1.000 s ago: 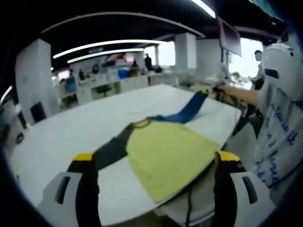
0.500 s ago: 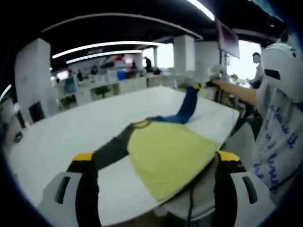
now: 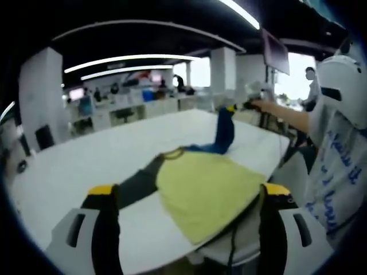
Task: Fold the garment on the visible template until the final outline fits inside the template.
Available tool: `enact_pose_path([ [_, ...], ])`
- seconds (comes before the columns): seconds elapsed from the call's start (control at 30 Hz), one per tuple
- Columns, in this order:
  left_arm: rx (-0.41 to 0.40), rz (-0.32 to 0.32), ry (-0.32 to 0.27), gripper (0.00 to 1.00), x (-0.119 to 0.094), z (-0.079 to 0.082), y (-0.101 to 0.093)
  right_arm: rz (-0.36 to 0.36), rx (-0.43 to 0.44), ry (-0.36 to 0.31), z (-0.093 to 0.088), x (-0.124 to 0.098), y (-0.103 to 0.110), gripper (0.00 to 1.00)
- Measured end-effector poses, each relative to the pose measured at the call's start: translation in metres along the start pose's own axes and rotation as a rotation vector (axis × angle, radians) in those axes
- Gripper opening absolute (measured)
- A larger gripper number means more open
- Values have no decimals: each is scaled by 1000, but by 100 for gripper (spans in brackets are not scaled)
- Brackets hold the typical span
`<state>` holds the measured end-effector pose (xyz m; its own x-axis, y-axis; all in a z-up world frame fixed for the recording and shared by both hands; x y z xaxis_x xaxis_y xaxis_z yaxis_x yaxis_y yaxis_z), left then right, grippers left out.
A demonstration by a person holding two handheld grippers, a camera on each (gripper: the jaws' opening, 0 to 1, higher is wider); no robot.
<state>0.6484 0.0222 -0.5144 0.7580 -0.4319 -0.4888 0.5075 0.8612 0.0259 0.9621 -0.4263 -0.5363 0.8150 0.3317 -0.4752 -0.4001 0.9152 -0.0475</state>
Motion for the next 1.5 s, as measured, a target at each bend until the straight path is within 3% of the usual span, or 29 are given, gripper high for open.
enact_pose_path([
  [0.53,10,-11,-10,98,-5,-2,-2,109,-5,-39,16,14,52,2],
  [0.8,11,-9,-1,98,-8,-5,-3,154,-19,-37,15,22,76,2],
  [1.5,-3,0,19,98,-9,-8,-2,253,-20,-46,21,44,124,2],
])
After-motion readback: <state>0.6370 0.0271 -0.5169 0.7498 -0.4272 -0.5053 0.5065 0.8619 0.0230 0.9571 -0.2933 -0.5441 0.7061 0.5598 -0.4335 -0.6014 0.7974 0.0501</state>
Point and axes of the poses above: the point that each gripper's makers call its tool centre point, and the gripper's own axes: x roughly forward along the fingers, y roughly to its left, z roughly out of its top, the point moved 5 cm from there along -x, roughly backward along the fingers, and after that the axes turned 8 degrees about y, right-handed, at the moved point
